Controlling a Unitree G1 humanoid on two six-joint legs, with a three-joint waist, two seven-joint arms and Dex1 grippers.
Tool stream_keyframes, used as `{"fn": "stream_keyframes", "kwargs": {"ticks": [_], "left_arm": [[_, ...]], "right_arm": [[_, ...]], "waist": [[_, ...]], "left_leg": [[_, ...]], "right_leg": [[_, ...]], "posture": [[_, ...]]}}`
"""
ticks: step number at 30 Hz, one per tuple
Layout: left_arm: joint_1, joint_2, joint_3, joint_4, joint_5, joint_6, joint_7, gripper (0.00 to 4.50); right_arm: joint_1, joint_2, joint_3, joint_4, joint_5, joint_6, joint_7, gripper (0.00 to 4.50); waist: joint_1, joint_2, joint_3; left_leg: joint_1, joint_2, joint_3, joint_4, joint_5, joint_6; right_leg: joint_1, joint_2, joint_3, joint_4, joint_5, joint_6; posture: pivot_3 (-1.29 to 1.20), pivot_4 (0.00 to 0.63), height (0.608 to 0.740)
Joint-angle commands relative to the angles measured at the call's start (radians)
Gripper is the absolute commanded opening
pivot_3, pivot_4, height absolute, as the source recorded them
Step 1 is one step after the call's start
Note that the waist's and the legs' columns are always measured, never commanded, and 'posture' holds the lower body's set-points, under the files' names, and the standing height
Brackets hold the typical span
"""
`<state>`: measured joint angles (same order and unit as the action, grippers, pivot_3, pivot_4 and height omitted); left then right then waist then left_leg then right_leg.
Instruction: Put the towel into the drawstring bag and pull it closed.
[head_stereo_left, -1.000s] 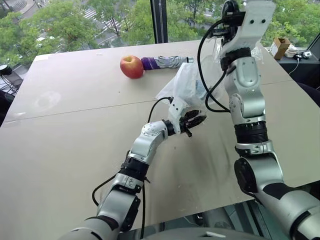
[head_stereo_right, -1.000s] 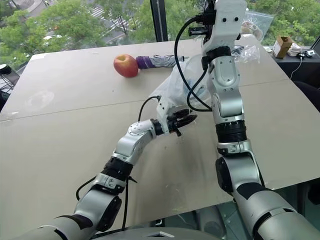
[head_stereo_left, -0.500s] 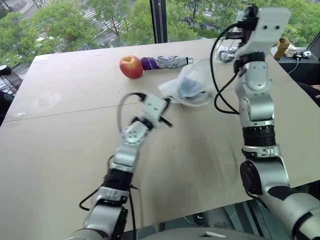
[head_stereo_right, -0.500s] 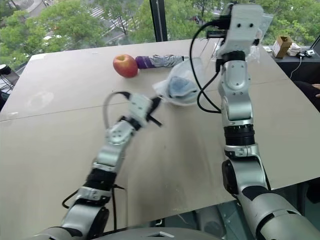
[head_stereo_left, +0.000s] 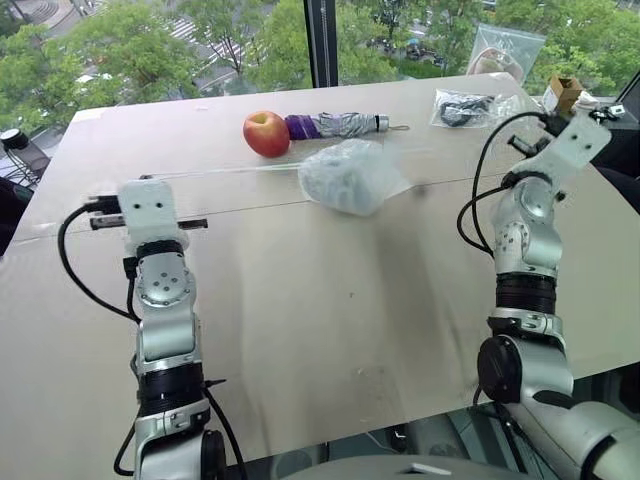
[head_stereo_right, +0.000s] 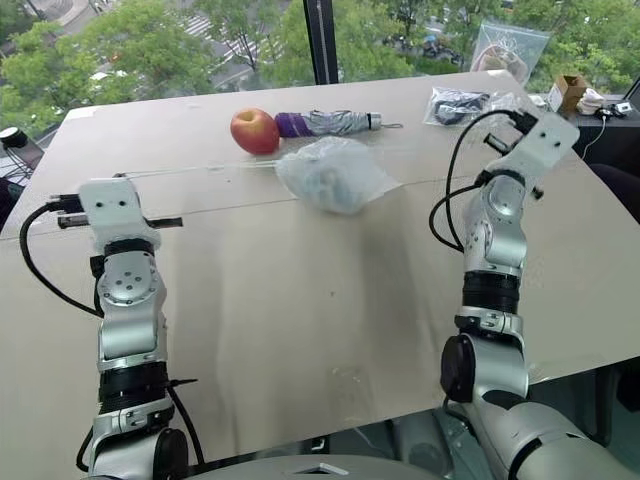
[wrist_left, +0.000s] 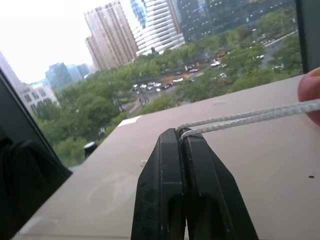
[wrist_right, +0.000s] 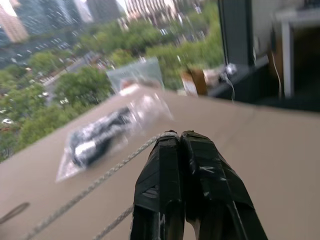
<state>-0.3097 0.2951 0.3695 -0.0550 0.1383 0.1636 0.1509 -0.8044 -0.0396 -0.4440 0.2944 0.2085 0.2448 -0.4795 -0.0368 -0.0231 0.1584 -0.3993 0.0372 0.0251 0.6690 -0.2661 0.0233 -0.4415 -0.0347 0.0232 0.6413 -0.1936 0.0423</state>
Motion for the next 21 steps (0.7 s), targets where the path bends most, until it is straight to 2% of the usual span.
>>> {"fn": "stream_keyframes", "kwargs": {"ticks": [1,4,6,8,9,10,12,13,14,16,17,20,21], "left_arm": [[-0.008,0.027,0.109,0.016,-0.038,0.019,0.063,0.02],[-0.014,0.026,0.115,0.026,-0.076,0.029,0.064,0.02],[-0.029,0.019,0.074,0.038,-0.163,0.011,-0.04,0.02],[-0.022,0.033,-0.037,0.028,-0.233,0.009,-0.231,0.02],[-0.004,0.04,-0.097,-0.004,-0.295,0.025,-0.358,0.02],[0.021,0.061,-0.149,-0.034,-0.33,0.046,-0.463,0.0],[0.064,0.104,-0.198,-0.079,-0.384,0.076,-0.598,0.0],[0.086,0.136,-0.205,-0.094,-0.4,0.089,-0.646,0.55],[0.114,0.165,-0.202,-0.113,-0.444,0.127,-0.7,0.79],[0.171,0.221,-0.188,-0.141,-0.511,0.171,-0.795,1.74],[0.204,0.252,-0.176,-0.146,-0.52,0.172,-0.826,2.27],[0.314,0.344,-0.112,-0.126,-0.548,0.192,-0.906,3.71],[0.35,0.367,-0.087,-0.12,-0.568,0.199,-0.937,3.71]], "right_arm": [[-0.008,-0.025,-0.08,-0.035,0.041,0.008,-0.077,0.0],[-0.007,-0.022,-0.073,-0.037,0.094,0.035,-0.068,0.0],[-0.013,-0.04,-0.011,-0.029,0.159,0.105,0.087,0.0],[0.0,-0.068,0.09,-0.074,0.227,0.205,0.314,0.0],[0.033,-0.105,0.167,-0.131,0.265,0.264,0.472,0.0],[0.09,-0.16,0.246,-0.211,0.312,0.316,0.651,0.5],[0.2,-0.287,0.357,-0.322,0.353,0.375,0.909,0.82],[0.271,-0.373,0.407,-0.37,0.354,0.378,1.029,1.24],[0.351,-0.468,0.453,-0.412,0.334,0.344,1.151,1.67],[0.467,-0.601,0.504,-0.442,0.268,0.245,1.285,2.62],[0.509,-0.632,0.489,-0.429,0.273,0.204,1.34,3.14],[0.586,-0.697,0.442,-0.325,0.261,0.079,1.467,3.15],[0.596,-0.702,0.432,-0.291,0.252,0.042,1.487,3.15]], "waist": [[-0.001,0.0,0.0],[-0.002,0.0,0.0],[-0.003,0.0,0.0],[-0.004,0.0,0.0],[-0.002,0.0,0.0],[-0.003,0.0,0.0],[0.001,0.0,0.0],[0.002,0.0,0.0],[0.002,0.0,0.0],[0.005,0.0,0.0],[0.004,0.001,0.0],[-0.008,0.001,0.001],[-0.009,0.001,0.001]], "left_leg": [[0.0,0.0,0.0,0.0,0.0,0.0],[0.0,0.0,0.0,0.0,0.0,0.0],[0.0,0.0,0.0,0.0,0.0,0.0],[0.0,0.0,0.0,0.0,0.0,0.0],[0.0,-0.001,0.001,0.0,0.0,0.0],[0.0,-0.001,0.003,0.0,0.0,0.0],[-0.001,0.0,0.004,0.0,0.0,0.0],[-0.001,0.0,0.002,-0.001,0.0,0.0],[-0.001,0.0,0.001,-0.001,0.0,0.0],[-0.004,0.0,-0.001,-0.002,-0.001,0.001],[-0.004,0.001,-0.002,-0.002,-0.001,0.001],[-0.001,0.001,0.0,-0.002,-0.001,0.002],[0.001,0.001,0.001,-0.002,-0.001,0.002]], "right_leg": [[0.0,0.0,0.0,0.0,0.0,0.0],[0.0,0.0,0.0,0.0,0.0,0.0],[0.0,0.0,0.0,0.0,0.0,0.0],[0.0,0.001,0.0,0.0,0.0,0.0],[0.0,0.001,-0.001,0.0,0.0,0.0],[0.001,0.001,-0.002,-0.001,0.0,0.0],[0.001,0.001,-0.003,-0.002,0.0,0.0],[0.002,0.001,-0.004,-0.004,0.0,0.0],[0.003,0.002,-0.005,-0.006,-0.001,0.001],[0.003,0.001,-0.007,-0.011,-0.001,0.001],[0.003,0.001,-0.007,-0.013,-0.001,0.001],[0.003,0.002,-0.002,-0.013,-0.001,0.001],[0.003,0.003,-0.001,-0.013,-0.002,0.001]], "posture": [[0.0,0.15,0.74],[0.0,0.15,0.74],[0.0,0.15,0.74],[0.0,0.15,0.74],[0.0,0.15,0.74],[0.0,0.15,0.74],[0.0,0.15,0.74],[0.0,0.15,0.74],[0.0,0.15,0.74],[0.0,0.15,0.74],[0.0,0.15,0.74],[0.0,0.15,0.74],[0.0,0.15,0.74]]}}
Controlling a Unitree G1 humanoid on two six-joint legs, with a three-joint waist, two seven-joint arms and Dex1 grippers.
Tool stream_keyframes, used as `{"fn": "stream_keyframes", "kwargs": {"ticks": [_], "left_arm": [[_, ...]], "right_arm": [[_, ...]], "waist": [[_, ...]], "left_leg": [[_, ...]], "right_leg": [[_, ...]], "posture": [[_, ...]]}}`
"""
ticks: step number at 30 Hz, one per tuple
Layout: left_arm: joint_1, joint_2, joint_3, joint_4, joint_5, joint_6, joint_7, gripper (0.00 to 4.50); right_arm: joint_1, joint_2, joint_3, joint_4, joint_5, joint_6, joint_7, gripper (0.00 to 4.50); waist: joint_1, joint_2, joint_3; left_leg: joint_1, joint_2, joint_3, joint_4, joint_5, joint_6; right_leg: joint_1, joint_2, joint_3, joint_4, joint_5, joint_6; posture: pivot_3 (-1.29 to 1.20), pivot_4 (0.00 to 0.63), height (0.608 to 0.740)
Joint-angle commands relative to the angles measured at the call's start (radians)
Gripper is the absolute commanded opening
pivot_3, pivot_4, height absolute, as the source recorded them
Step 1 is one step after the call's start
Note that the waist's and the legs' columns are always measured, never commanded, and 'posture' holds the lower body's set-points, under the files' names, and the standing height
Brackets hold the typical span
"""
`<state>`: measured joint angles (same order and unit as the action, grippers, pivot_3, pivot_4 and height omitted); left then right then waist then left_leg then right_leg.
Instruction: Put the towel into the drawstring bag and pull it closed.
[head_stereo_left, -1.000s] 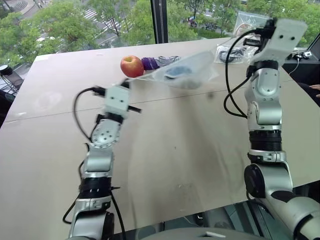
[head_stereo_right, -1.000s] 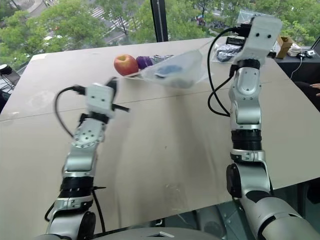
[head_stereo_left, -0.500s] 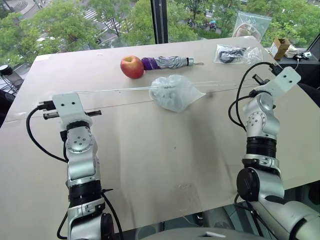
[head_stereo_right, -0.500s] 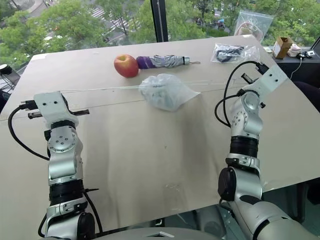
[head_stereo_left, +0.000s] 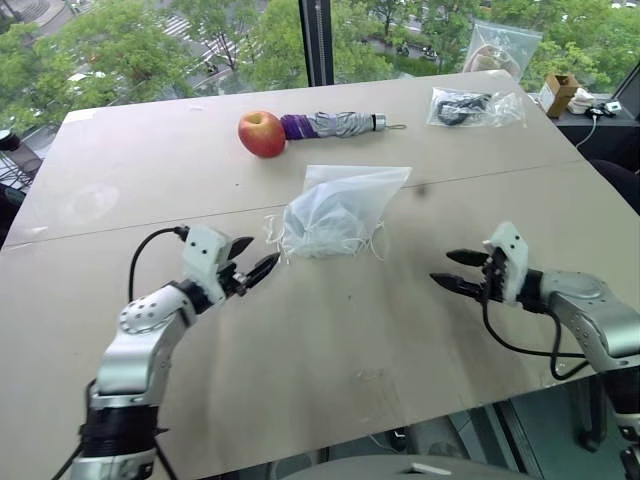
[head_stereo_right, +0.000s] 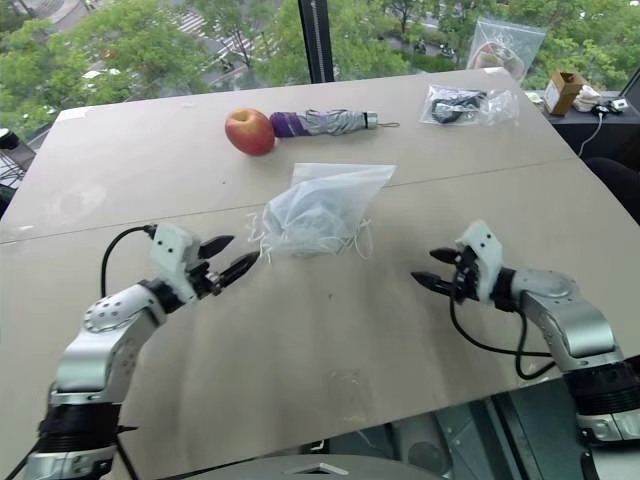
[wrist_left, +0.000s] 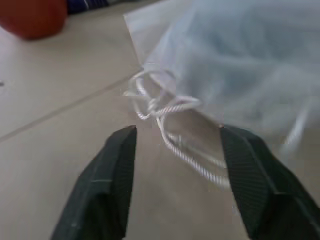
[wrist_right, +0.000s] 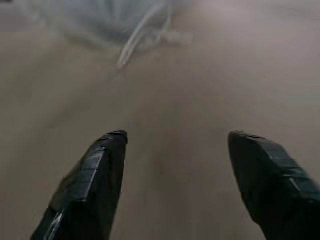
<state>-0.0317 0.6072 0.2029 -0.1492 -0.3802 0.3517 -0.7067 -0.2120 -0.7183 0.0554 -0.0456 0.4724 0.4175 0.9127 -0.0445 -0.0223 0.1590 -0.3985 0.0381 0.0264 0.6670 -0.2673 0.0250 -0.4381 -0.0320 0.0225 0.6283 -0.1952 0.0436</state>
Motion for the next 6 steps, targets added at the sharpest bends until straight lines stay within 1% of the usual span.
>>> {"fn": "stream_keyframes", "kwargs": {"ticks": [1,6], "left_arm": [[0.105,0.074,0.102,-0.021,-0.062,0.011,-0.106,3.71],[0.257,0.135,0.173,-0.033,-0.083,-0.009,-0.2,3.71]], "right_arm": [[0.009,-0.02,-0.081,0.082,-0.014,-0.162,0.105,3.15],[0.007,0.044,-0.132,0.163,0.016,-0.228,0.137,3.15]], "waist": [[-0.001,-0.001,0.0],[0.01,-0.002,0.0]], "left_leg": [[0.002,0.001,0.001,0.001,0.0,0.0],[0.006,0.002,0.004,0.003,0.0,0.0]], "right_leg": [[0.001,0.001,0.001,0.0,-0.003,-0.002],[0.006,0.001,-0.001,0.001,-0.003,-0.003]], "posture": [[0.0,0.15,0.74],[0.0,0.15,0.74]]}}
